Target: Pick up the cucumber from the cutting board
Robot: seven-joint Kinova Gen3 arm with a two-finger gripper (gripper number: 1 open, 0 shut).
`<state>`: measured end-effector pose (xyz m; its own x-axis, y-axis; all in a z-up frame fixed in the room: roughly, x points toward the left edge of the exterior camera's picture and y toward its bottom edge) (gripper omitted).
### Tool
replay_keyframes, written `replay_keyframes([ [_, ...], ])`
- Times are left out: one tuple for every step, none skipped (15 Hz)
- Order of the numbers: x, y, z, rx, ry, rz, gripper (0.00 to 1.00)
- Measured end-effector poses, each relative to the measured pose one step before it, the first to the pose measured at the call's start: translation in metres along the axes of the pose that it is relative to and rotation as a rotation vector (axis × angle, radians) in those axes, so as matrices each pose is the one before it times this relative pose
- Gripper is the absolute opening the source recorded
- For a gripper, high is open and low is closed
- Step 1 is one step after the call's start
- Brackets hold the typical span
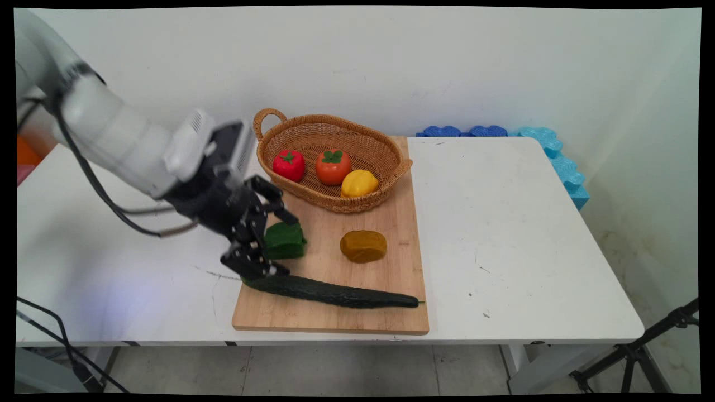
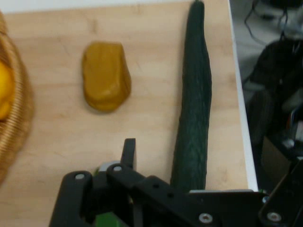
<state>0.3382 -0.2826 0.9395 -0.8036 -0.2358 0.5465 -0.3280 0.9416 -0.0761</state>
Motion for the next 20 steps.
replay_keyframes([
  [-0.00254,0.00185,0.01053,-0.00390,-0.01959,0.01313,1.00],
  [-0.00142,0.00102,0.00673,-0.00143,-0.01189,0.00882,1.00],
  [-0.00182,0.00133,0.00962,-0.00115,-0.01656,0.01281,1.00],
  [-0.00093,0.00061,0.00607,0.00040,-0.01013,0.00852,1.00],
  [-0.00112,0.00086,0.00865,0.00040,-0.01431,0.01182,1.00],
  [-0.00054,0.00034,0.00537,0.00113,-0.00857,0.00687,1.00],
  [-0.00059,0.00044,0.00776,0.00131,-0.01209,0.01000,1.00],
  [-0.00052,0.00044,0.00822,0.00138,-0.01216,0.01051,1.00],
  [-0.00022,0.00036,0.00759,0.00234,-0.01011,0.00984,1.00],
  [-0.00013,0.00028,0.00605,0.00198,-0.00774,0.00759,1.00],
  [-0.00023,0.00028,0.00664,0.00225,-0.00810,0.00697,1.00],
  [-0.00019,0.00016,0.00618,0.00195,-0.00748,0.00444,1.00],
  [-0.00006,0.00007,0.00486,0.00142,-0.00571,0.00250,1.00],
  [-0.00001,0.00011,0.00530,0.00131,-0.00576,0.00177,1.00],
  [0.00010,0.00019,0.00456,0.00034,-0.00472,0.00105,1.00],
  [0.00013,0.00013,0.00373,-0.00002,-0.00384,0.00078,1.00],
  [0.00011,0.00014,0.00228,-0.00014,-0.00223,0.00030,1.00],
  [0.00013,0.00025,0.00311,-0.00010,-0.00304,0.00072,1.00],
  [0.00020,0.00010,0.00187,-0.00026,-0.00131,0.00037,1.00],
  [0.00032,0.00011,0.00257,0.00012,-0.00154,0.00110,1.00],
])
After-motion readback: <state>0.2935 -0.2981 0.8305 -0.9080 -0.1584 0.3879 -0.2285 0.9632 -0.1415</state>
